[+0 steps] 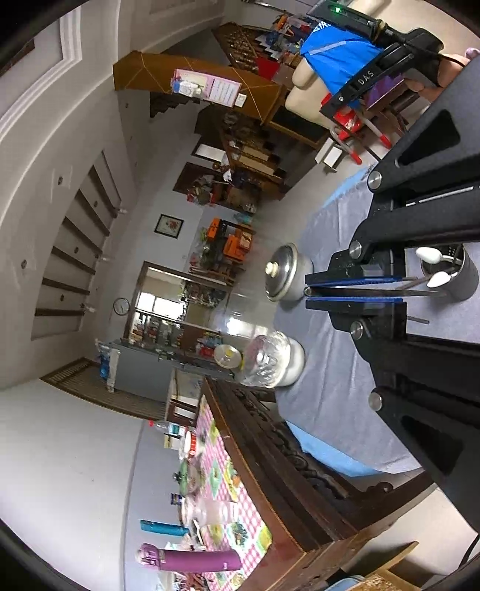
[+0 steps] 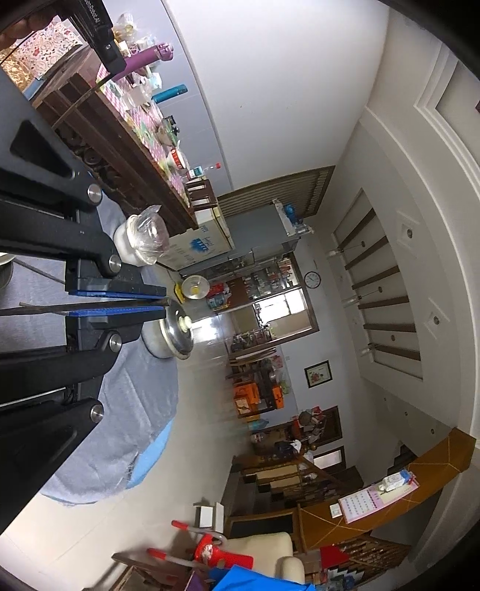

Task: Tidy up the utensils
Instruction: 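Lift both held chopsticks and carry them over the grey holder, then lower the chopsticks into the grey holder and open both tools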

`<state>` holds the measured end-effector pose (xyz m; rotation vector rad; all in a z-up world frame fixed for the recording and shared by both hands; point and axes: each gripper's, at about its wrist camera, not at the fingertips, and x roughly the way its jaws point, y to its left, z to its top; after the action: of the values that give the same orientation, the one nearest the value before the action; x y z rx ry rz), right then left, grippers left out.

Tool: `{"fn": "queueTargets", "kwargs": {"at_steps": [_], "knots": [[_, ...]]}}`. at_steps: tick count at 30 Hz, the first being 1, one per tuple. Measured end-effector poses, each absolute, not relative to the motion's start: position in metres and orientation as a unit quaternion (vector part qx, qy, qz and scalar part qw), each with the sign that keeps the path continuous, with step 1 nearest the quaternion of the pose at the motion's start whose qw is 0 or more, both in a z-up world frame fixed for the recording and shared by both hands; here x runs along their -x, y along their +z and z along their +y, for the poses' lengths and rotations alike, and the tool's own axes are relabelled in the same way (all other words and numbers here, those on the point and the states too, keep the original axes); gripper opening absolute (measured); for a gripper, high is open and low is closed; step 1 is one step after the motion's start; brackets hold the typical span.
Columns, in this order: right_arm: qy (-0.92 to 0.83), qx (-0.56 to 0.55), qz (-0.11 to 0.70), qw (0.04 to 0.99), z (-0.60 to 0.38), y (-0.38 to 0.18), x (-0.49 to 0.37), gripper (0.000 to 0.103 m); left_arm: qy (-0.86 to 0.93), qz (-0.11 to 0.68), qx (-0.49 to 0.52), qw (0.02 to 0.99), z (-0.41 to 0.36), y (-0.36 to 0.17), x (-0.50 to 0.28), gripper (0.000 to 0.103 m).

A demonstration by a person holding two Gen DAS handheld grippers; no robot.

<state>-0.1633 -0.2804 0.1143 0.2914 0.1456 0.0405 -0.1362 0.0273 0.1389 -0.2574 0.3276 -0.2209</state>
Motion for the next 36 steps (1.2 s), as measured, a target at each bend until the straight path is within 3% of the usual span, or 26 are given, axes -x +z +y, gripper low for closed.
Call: {"fn": "queueTargets", "kwargs": {"at_steps": [14,36], "knots": [[0.055,-0.126,0.043,0.99,-0.247,0.152,0.174,0.005,-0.133,0.15,0.117,0.973,0.002,0.153,0.143,0.005],[0.079,-0.101,0.136,0.982,-0.214,0.08,0.149,0.005,-0.12,0.216,0.108,0.963,-0.016,0.098,0.119,0.005]]}}
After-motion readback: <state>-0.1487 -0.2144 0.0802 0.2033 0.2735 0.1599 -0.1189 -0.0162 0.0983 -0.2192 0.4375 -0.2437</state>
